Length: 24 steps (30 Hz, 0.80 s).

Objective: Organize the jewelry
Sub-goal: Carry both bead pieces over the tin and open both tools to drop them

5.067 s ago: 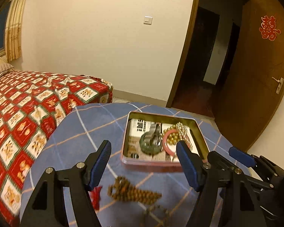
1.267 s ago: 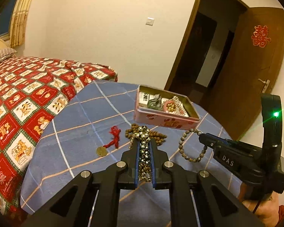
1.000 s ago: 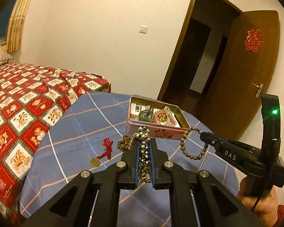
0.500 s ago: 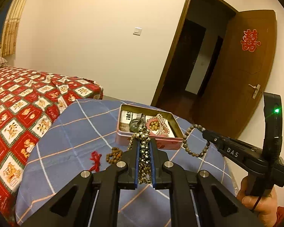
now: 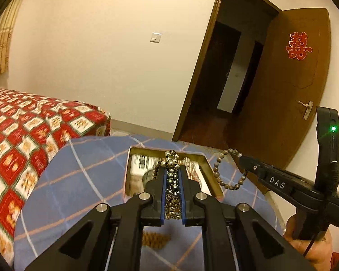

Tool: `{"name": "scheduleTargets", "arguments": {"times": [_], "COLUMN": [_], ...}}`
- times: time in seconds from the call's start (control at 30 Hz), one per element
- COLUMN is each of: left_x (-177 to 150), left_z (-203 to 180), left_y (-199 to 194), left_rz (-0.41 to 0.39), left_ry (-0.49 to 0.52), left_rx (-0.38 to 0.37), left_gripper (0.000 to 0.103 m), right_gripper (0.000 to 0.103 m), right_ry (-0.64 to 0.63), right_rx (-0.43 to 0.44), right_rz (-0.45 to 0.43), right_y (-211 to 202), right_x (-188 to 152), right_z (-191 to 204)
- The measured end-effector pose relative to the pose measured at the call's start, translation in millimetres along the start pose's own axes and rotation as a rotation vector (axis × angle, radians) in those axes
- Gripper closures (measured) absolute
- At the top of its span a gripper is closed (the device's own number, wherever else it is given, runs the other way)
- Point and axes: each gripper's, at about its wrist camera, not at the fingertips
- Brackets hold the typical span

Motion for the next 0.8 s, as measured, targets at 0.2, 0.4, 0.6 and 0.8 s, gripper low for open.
{"name": "scheduleTargets", "arguments": {"times": [0.2,0.4,0.6,0.8], "left_x": [22,16,3,-3], "left_z": [5,6,3,6], "left_y": [47,103,133,148], "left_rz": [0.013,0.106,0.19,0.27], "left_ry": [0.001,-0.001,0.033,0.04], "left_rx": [0.0,0.021,0.066,0.113], "left_gripper": [0.094,0.094,0.094,0.094], "right_gripper": [0.092,0.092,0.092,0.077], "right_ry": [0.017,0.021,0.018,0.018], "right_rx": [-0.008,-0.05,-0.072,-0.044], "right_rz": [0.014,0.097,0.14,0.179], "right_y": [40,89,107,115], "right_x": [19,12,6,4], "right_z": [0,-8,-17,-15]}}
Point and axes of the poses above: each gripper's, at about its wrist camera, not at the fingertips, and y roughly the way its jaws point, z to its left, x to its top, and after that the axes turned 9 degrees about y, right-handed
